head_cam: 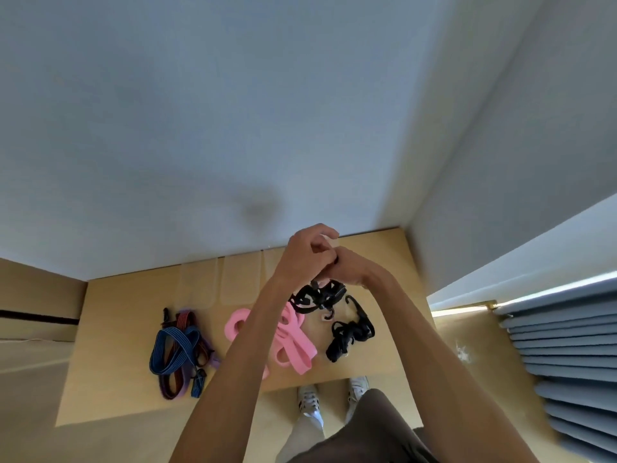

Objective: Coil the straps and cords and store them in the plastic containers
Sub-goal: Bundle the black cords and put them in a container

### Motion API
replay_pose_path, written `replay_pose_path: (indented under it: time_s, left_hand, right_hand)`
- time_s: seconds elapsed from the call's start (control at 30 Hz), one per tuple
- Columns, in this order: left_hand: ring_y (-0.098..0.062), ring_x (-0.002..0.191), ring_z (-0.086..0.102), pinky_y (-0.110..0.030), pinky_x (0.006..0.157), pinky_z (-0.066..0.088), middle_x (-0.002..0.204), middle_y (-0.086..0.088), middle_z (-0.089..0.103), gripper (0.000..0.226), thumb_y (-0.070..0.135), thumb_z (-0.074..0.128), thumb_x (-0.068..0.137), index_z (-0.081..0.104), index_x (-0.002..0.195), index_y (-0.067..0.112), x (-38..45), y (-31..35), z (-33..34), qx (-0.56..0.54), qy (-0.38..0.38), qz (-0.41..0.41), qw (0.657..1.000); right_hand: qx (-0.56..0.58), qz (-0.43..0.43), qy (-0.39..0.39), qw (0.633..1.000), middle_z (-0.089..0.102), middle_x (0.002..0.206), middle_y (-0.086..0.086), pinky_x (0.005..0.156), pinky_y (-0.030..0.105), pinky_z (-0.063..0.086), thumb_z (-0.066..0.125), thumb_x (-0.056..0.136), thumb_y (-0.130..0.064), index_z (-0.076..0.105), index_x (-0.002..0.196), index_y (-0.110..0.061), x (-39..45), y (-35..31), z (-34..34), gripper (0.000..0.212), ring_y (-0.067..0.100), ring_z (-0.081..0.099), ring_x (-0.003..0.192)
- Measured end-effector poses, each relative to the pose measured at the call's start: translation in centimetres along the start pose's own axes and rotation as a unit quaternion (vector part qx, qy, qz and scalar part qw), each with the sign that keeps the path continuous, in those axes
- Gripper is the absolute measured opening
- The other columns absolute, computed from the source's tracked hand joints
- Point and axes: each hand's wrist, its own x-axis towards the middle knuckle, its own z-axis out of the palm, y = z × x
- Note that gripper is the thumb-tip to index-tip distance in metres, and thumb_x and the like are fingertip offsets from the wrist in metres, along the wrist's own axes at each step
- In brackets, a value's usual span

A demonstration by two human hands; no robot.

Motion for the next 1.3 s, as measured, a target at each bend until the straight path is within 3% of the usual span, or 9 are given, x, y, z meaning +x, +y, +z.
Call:
replay_pose_path:
  time_s: [0.23, 0.3, 0.4, 0.5, 0.6, 0.7, 0.83, 1.0, 1.3]
  left_hand:
    - [-0.019, 0.078, 0.060, -0.028, 0.068, 0.045, 0.084, -0.003, 0.067, 0.018, 0.012, 0.050, 0.091, 0.067, 0.090, 0.018, -1.0, -4.7, -0.5, -0.027, 0.215, -0.163, 0.963]
    - [-0.023, 0.078, 0.051, -0.030, 0.068, 0.041, 0.084, -0.004, 0.056, 0.019, 0.020, 0.041, 0.096, 0.058, 0.093, 0.012, -2.0, -7.4, 0.0, 0.060, 0.156, -0.309, 0.936]
    - [-0.022, 0.075, 0.053, -0.030, 0.067, 0.045, 0.096, -0.014, 0.060, 0.043, 0.047, 0.047, 0.099, 0.052, 0.112, 0.007, -4.0, -8.9, 2.2, -0.121, 0.015, -0.465, 0.877]
    - [-0.035, 0.102, 0.063, -0.040, 0.092, 0.050, 0.120, -0.018, 0.064, 0.043, 0.043, 0.056, 0.097, 0.057, 0.120, 0.007, -4.5, -9.8, 4.7, -0.327, -0.010, -0.459, 0.826]
    - [-0.020, 0.066, 0.042, -0.025, 0.067, 0.032, 0.072, -0.005, 0.051, 0.023, 0.022, 0.067, 0.075, 0.046, 0.074, 0.013, -5.0, -9.7, 5.7, -0.445, -0.127, -0.482, 0.744]
    - [-0.019, 0.068, 0.042, -0.019, 0.053, 0.032, 0.082, -0.002, 0.037, 0.017, 0.023, 0.057, 0.082, 0.041, 0.078, 0.018, -5.3, -9.7, 6.3, -0.489, -0.172, -0.452, 0.726]
    - [-0.018, 0.066, 0.048, -0.025, 0.063, 0.039, 0.080, -0.007, 0.045, 0.027, 0.006, 0.034, 0.104, 0.054, 0.086, 0.004, -4.8, -10.8, 8.1, -0.526, -0.061, -0.419, 0.738]
    - [-0.018, 0.061, 0.049, -0.024, 0.055, 0.039, 0.074, -0.015, 0.063, 0.012, -0.004, 0.054, 0.095, 0.059, 0.086, 0.001, -3.6, -10.5, 7.3, -0.343, 0.043, -0.423, 0.838]
    - [-0.022, 0.065, 0.060, -0.032, 0.067, 0.048, 0.072, -0.013, 0.068, 0.017, 0.006, 0.054, 0.089, 0.068, 0.086, -0.001, -3.1, -9.1, 4.9, -0.276, 0.108, -0.235, 0.926]
  right_hand:
    - [0.077, 0.028, 0.029, 0.996, 0.073, 0.072, 0.011, 0.061, 0.026, 0.050, 0.037, 0.084, 0.001, 0.063, 0.090, -0.006, -1.8, -1.9, -0.9, 0.028, 0.018, 0.066, 0.065]
    - [0.104, 0.026, 0.038, 0.993, 0.067, 0.069, 0.010, 0.068, 0.032, 0.056, 0.035, 0.086, -0.001, 0.064, 0.089, -0.008, -2.0, -1.9, -0.9, 0.029, 0.023, 0.068, 0.073]
    - [0.157, 0.008, 0.029, 0.987, 0.062, 0.068, 0.009, 0.069, 0.038, 0.058, 0.036, 0.089, -0.007, 0.065, 0.090, -0.009, -2.4, -2.1, -0.8, 0.029, 0.025, 0.067, 0.077]
    - [0.194, 0.016, 0.027, 0.980, 0.060, 0.066, 0.009, 0.059, 0.034, 0.057, 0.039, 0.087, -0.009, 0.066, 0.093, -0.007, -2.6, -2.3, -0.4, 0.028, 0.022, 0.067, 0.069]
    - [0.210, 0.033, 0.022, 0.977, 0.061, 0.065, 0.011, 0.057, 0.033, 0.056, 0.040, 0.086, -0.009, 0.064, 0.096, -0.005, -2.9, -2.1, -0.2, 0.026, 0.023, 0.066, 0.065]
    - [0.215, 0.042, 0.033, 0.975, 0.061, 0.063, 0.010, 0.061, 0.035, 0.057, 0.042, 0.087, -0.010, 0.064, 0.095, -0.004, -3.1, -1.6, -0.1, 0.024, 0.023, 0.065, 0.064]
    - [0.235, 0.066, 0.073, 0.967, 0.061, 0.062, 0.008, 0.059, 0.031, 0.055, 0.045, 0.082, -0.009, 0.064, 0.093, -0.005, -3.4, -0.3, 0.2, 0.022, 0.022, 0.064, 0.061]
    - [0.188, 0.094, 0.215, 0.954, 0.073, 0.072, 0.014, 0.060, 0.025, 0.052, 0.048, 0.078, 0.006, 0.065, 0.086, -0.006, -2.8, 2.4, 0.0, 0.022, 0.017, 0.068, 0.061]
    - [0.003, 0.157, 0.251, 0.955, 0.068, 0.111, 0.011, 0.081, 0.028, 0.050, 0.062, 0.085, 0.001, 0.072, 0.105, -0.012, -2.1, 6.2, 2.2, 0.026, 0.028, 0.063, 0.106]
